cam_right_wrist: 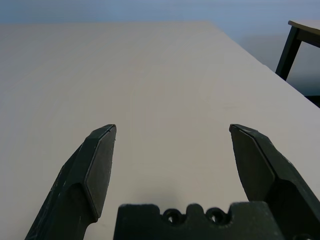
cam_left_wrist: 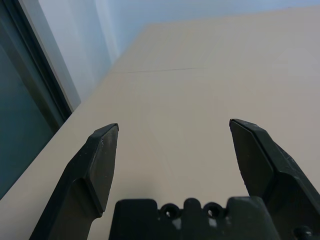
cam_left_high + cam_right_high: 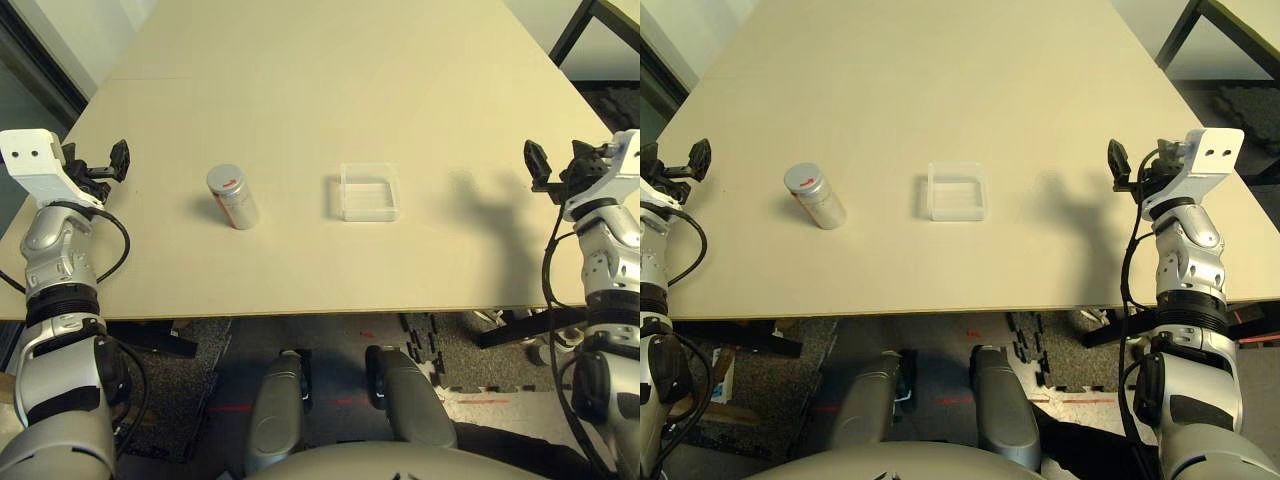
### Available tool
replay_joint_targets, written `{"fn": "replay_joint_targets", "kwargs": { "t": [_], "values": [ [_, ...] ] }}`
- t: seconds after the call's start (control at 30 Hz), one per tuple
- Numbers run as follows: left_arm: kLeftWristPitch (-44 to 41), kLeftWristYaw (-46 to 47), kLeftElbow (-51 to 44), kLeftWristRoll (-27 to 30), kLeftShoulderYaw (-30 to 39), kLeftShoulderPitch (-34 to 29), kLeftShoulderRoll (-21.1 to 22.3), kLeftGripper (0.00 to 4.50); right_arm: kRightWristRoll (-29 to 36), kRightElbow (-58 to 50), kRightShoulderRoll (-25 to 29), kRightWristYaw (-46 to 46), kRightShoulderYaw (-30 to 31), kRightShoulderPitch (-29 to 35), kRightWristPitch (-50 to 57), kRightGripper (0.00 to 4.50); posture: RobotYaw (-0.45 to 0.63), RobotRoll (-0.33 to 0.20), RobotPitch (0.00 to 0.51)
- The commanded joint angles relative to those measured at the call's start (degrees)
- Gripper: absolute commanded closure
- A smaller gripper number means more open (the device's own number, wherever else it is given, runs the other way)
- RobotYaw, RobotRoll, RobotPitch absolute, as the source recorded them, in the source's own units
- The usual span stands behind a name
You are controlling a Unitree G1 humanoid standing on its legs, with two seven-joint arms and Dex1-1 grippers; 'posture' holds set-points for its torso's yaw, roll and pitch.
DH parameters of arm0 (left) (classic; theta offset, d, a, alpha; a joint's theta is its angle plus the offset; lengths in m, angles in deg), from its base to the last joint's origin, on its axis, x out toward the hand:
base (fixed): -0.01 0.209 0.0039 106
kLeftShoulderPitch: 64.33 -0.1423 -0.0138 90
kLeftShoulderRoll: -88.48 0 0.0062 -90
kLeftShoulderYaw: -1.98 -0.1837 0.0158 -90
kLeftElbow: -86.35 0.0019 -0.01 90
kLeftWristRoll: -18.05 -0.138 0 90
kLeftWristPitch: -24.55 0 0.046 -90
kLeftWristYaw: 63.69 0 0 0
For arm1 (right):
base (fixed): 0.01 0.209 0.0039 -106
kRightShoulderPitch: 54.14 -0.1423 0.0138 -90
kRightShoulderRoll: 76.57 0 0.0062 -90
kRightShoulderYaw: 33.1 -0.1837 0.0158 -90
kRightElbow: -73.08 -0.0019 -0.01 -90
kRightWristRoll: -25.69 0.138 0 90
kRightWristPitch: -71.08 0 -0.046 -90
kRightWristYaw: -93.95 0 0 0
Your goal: Pour the medicine from the bottle into the box.
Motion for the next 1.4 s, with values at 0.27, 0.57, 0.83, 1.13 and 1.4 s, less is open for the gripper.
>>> {"fn": "replay_joint_targets", "kwargs": {
  "t": [0.27,0.57,0.83,1.13,1.4],
  "values": [
    [-1.92,0.42,-3.59,0.54,0.24,-1.51,-0.93,0.05,-0.24,1.05,-0.17,0.27,-0.23,0.18,-0.69,0.00,-0.01,0.000,0.177],
    [-4.09,-3.29,-3.21,0.90,-1.25,1.58,-0.85,0.05,2.25,-2.30,0.09,5.29,-0.19,0.43,0.45,0.00,-0.03,0.000,0.167],
    [-8.84,-12.42,-9.35,4.25,-0.44,-1.14,0.61,0.05,7.91,-13.84,-0.50,20.13,4.72,3.85,7.62,0.00,-0.02,0.000,0.176],
    [-13.96,-18.14,-18.26,9.21,1.50,-6.80,2.20,0.05,12.90,-26.02,-0.20,37.94,13.95,6.62,15.05,0.00,0.02,0.000,0.178],
    [-18.17,-20.83,-30.50,15.24,4.79,-15.80,1.06,0.05,15.27,-31.09,0.97,47.60,18.27,6.69,19.51,0.00,0.05,0.000,0.179]
  ]
}}
